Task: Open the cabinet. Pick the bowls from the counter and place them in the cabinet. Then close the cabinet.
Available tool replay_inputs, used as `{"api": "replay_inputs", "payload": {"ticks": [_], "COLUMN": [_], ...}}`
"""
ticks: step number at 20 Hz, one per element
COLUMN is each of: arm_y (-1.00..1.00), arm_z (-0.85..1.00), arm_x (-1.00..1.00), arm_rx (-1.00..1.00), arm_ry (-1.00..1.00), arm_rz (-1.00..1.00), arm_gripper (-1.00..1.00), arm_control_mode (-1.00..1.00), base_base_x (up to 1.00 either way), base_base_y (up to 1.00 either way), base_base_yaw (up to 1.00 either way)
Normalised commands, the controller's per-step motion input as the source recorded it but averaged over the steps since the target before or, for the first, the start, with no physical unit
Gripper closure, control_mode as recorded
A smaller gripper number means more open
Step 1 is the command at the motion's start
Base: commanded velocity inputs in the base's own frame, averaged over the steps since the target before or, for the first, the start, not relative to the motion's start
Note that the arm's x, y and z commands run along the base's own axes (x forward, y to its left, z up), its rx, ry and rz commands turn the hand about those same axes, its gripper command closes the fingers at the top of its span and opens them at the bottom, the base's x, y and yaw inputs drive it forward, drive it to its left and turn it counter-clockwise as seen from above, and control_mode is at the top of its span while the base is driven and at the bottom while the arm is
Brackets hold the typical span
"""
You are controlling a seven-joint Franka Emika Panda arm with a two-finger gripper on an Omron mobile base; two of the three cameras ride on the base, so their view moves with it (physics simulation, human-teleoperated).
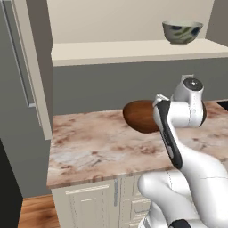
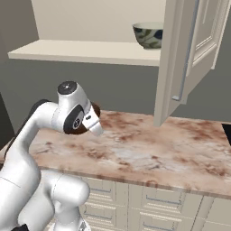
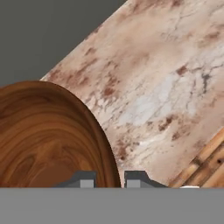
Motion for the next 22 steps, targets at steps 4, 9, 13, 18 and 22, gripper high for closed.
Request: {"api": "replay_inputs", "payload": {"ticks": [4,9,13,18,22], "arm_y": [0.0,0.0,0.03,0.11,0.07], "arm_z": [0.64,0.67,0.83,0.89,0.89], "arm_x": [-0.89,-0.81,-0.61,-0.29,-0.07], "arm_rx": [0.07,0.12,-0.01,-0.12,-0.14], "arm_ry": [0.0,0.0,-0.05,-0.11,-0.1], "arm_rz": [-0.17,-0.11,-0.06,-0.11,-0.13], "arm_gripper": [1.0,1.0,1.0,1.0,1.0], "arm_control_mode": [-1.0,-1.0,-1.0,-1.0,-1.0], "base_base_x": [0.0,0.0,0.0,0.0,0.0], "base_base_y": [0.0,0.0,0.0,0.0,0.0], "base_base_yaw": [0.0,0.0,0.0,0.0,0.0]}}
